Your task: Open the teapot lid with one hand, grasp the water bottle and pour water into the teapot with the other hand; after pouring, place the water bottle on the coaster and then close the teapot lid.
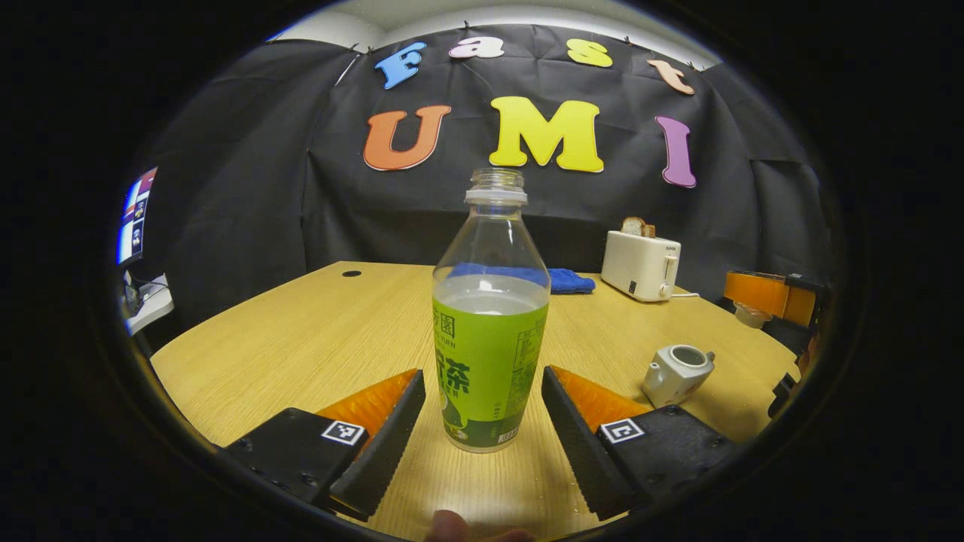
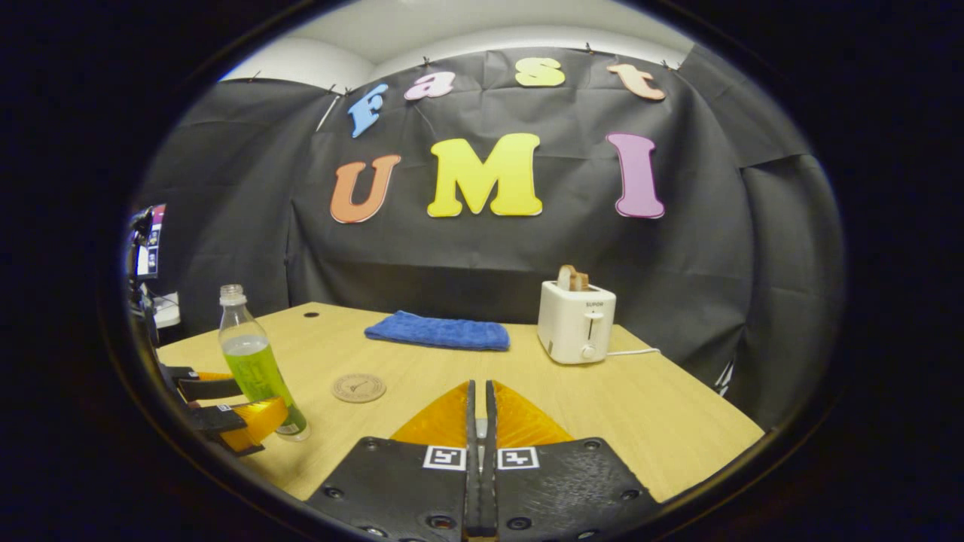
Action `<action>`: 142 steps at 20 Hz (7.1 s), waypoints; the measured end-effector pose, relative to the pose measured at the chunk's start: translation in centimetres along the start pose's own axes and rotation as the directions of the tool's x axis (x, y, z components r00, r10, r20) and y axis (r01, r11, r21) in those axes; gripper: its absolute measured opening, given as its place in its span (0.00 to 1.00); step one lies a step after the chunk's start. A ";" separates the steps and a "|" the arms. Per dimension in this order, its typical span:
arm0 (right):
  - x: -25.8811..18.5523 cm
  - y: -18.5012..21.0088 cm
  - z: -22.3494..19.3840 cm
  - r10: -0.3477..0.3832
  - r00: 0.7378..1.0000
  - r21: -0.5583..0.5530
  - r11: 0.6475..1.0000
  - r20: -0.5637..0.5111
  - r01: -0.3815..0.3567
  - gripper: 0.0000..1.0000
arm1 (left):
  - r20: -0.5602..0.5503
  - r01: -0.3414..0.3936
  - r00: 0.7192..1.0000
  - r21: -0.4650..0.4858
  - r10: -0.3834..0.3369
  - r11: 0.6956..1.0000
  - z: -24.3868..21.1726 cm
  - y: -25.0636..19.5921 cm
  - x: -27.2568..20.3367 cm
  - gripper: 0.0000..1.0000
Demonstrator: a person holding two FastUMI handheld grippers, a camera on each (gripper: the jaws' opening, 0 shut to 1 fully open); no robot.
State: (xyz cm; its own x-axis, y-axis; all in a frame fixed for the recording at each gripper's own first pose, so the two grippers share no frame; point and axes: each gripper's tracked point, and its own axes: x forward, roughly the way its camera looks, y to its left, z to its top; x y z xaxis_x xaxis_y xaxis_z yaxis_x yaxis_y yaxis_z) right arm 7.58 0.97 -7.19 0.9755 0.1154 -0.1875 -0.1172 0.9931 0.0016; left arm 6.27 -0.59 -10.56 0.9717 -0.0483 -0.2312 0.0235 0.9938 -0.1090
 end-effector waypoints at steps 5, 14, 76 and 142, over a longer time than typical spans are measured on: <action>-0.4 -0.7 0.1 0.000 1.000 0.002 1.000 0.003 0.000 0.00 | -0.004 -0.004 1.000 0.050 0.004 0.999 0.0 0.0 0.0 0.80; -0.8 -2.5 -0.1 0.022 1.000 -0.016 1.000 0.003 -0.022 0.01 | 0.017 -0.073 0.997 0.385 0.072 0.920 4.0 1.5 -0.8 0.75; -2.7 -12.9 -5.1 0.016 0.999 0.089 0.996 -0.034 -0.013 0.01 | 0.119 0.014 0.972 0.828 0.200 -0.561 9.4 -6.6 2.0 0.73; -0.8 -4.3 1.3 0.072 0.997 0.050 0.996 0.009 -0.072 0.00 | 0.198 0.053 0.979 0.027 -0.057 0.998 12.5 -1.2 9.9 0.74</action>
State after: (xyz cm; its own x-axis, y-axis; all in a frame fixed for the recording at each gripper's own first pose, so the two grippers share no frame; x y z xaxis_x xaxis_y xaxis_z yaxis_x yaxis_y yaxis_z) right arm 7.51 -3.41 -5.80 0.9662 0.1866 -0.1778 -0.1779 0.9820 0.0638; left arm 18.84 -0.99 -0.62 0.9961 -0.0838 -0.0284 0.0807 0.9922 -0.0951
